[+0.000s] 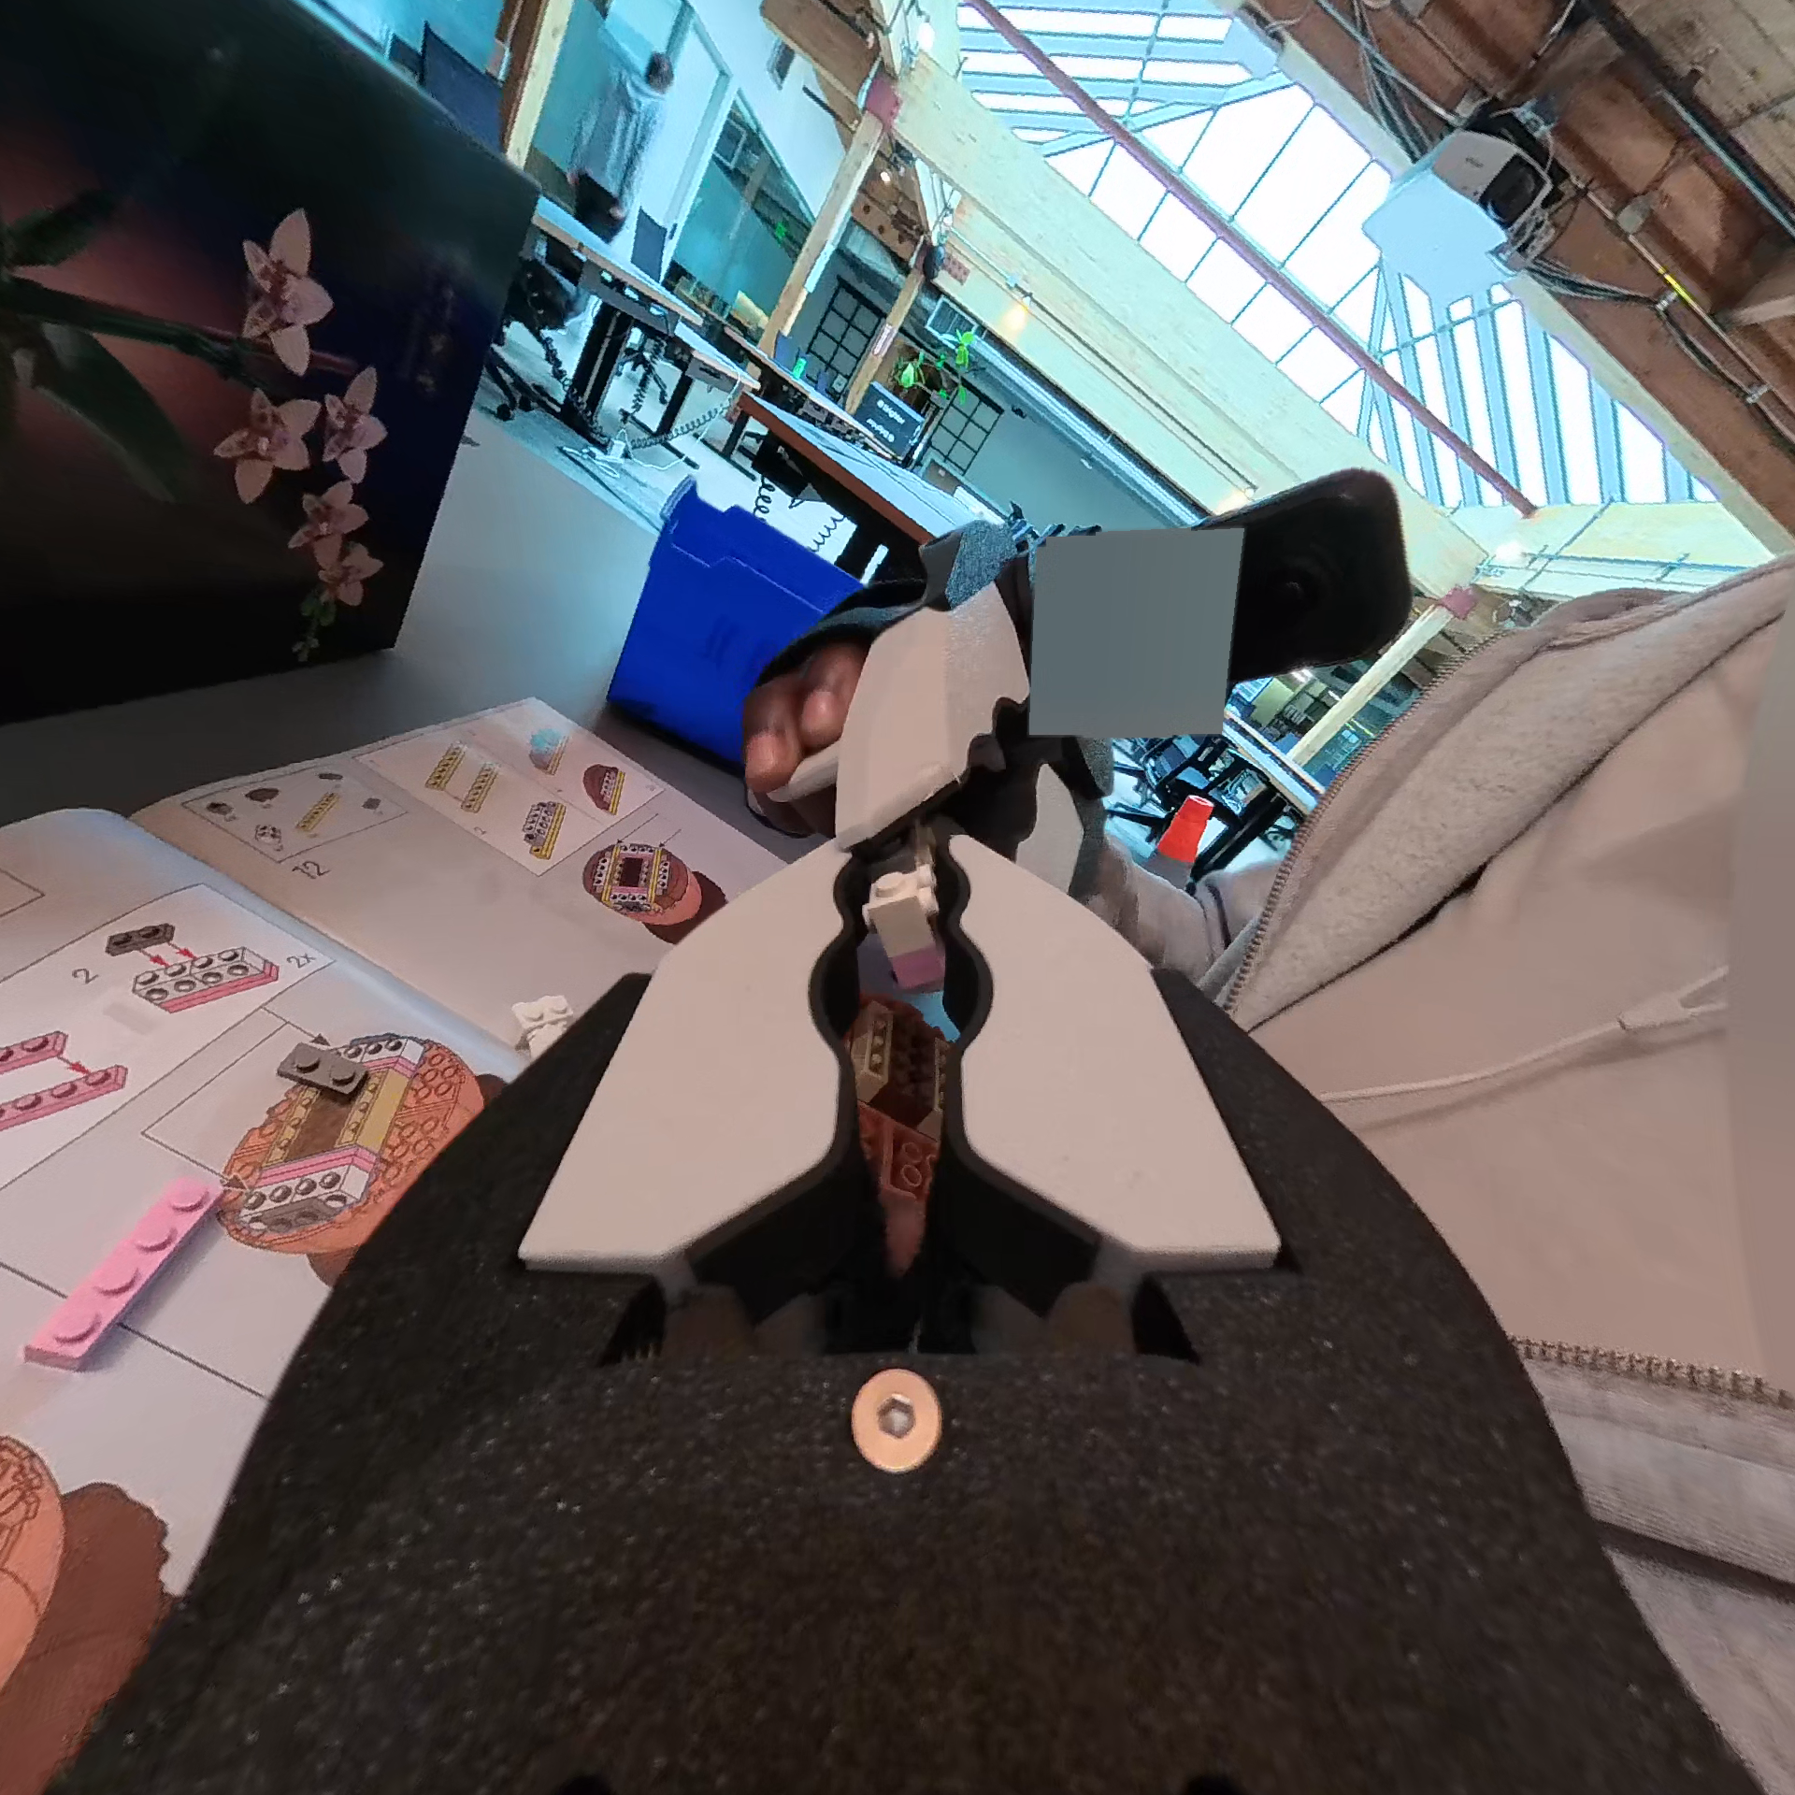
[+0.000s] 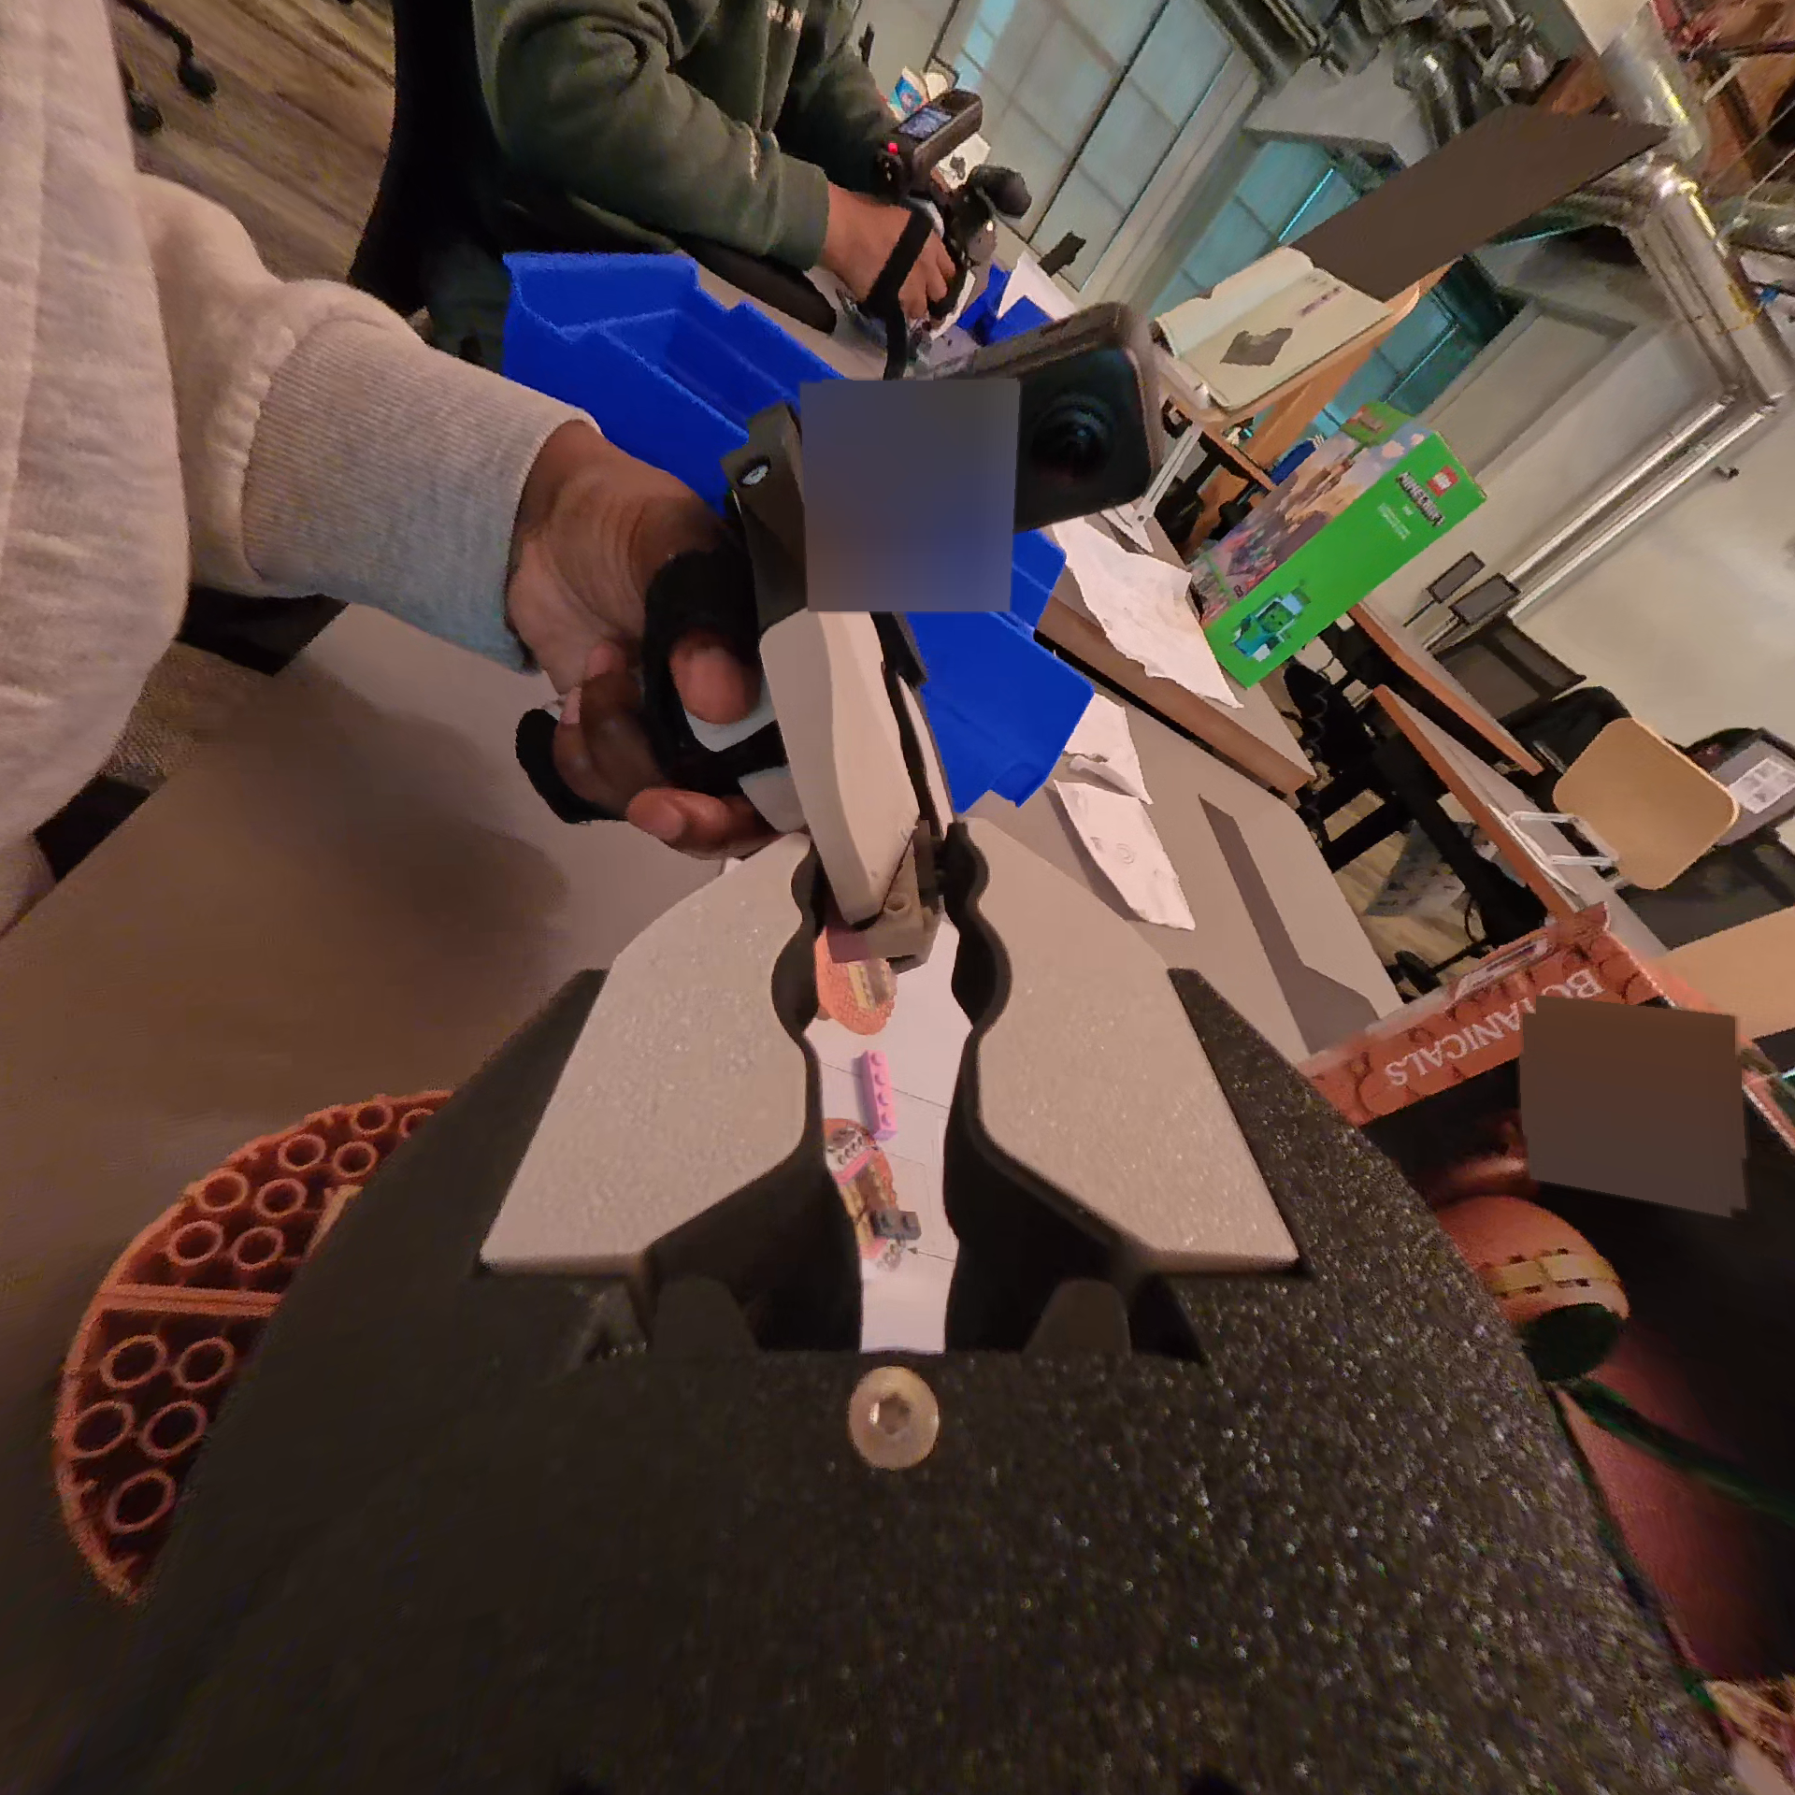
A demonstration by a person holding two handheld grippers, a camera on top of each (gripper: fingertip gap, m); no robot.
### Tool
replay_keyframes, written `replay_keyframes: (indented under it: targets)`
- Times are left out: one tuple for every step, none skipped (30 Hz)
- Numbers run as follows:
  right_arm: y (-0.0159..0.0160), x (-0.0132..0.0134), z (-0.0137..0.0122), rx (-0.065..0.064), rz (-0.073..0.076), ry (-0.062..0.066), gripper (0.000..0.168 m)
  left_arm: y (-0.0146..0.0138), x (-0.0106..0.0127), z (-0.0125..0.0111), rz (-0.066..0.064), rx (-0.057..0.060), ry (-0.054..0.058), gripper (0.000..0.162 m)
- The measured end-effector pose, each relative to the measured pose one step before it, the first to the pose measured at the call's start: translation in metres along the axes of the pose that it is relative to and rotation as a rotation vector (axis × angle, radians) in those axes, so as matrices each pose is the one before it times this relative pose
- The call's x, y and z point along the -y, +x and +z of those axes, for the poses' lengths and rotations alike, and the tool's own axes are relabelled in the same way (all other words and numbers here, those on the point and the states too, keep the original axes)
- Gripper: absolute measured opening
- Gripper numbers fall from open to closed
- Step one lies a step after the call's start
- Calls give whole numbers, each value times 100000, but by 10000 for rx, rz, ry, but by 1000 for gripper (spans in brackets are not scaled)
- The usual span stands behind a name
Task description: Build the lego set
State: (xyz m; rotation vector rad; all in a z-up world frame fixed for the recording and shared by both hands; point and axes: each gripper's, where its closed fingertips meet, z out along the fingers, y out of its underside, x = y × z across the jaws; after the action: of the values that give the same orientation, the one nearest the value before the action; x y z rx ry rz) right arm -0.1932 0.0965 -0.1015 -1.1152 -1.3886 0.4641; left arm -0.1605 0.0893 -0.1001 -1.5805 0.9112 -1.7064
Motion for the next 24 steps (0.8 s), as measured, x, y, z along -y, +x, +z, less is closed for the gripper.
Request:
replay_keyframes:
  targets:
    - [-97,141,-120,4,196,191,24,84,-67,66,-105,-99,36,11]
    - [-73,252,-214,10,298,226,26,197,6,54,-105,-153,102,11]
    - [144,258,-380,-79,364,219,33,185,133,-23,-131,-139,184,11]
    - [415,151,-568,-202,335,138,39,-7,285,-177,-165,-33,284,11]
    - [589,54,-708,-284,254,83,41,-295,330,-297,-151,126,303,11]
    - [708,32,-766,-351,205,100,41,-575,210,-379,-89,288,204,11]
    - [579,69,-737,-285,168,133,40,-744,27,-338,17,400,52,11]
    - [378,27,-608,-156,164,96,38,-699,-86,-243,117,419,-45,11]
    - [100,-137,-413,10,171,-43,37,-492,-160,-119,182,323,-124,11]
    - [-112,-393,-173,134,143,-233,36,-300,-193,8,193,229,-173,11]
    - [-337,-601,26,254,30,-371,36,-160,-161,100,145,143,-172,12]
    - [-416,-626,227,280,-138,-390,37,21,-87,166,58,6,-115,12]
    - [-228,-425,367,117,-273,-279,37,291,40,213,-20,-184,-36,12]
    - [-118,-90,456,25,-361,-60,37,440,86,249,-95,-285,18,11]
    - [-138,139,466,56,-370,83,37,383,41,260,-116,-259,4,11]
    - [-52,238,447,34,-294,113,37,296,-40,260,-92,-196,-38,11]
    - [-76,274,393,97,-214,153,37,244,-52,227,-74,-167,-27,11]
    - [-205,189,334,199,-170,127,36,321,14,173,-104,-215,26,11]
    - [44,171,230,18,-173,102,35,378,69,144,-164,-262,49,11]
    - [130,269,132,-61,-214,166,34,312,23,114,-172,-225,9,11]
    - [-74,241,95,83,-161,149,32,277,-28,97,-119,-174,-24,12]
    - [-74,96,107,116,-51,49,31,281,-32,92,-67,-153,-31,12]
    - [-121,95,86,123,-61,57,30,203,-80,97,-51,-106,-67,11]
    - [-170,95,52,122,-120,51,25,96,-45,78,-34,-43,-51,12]
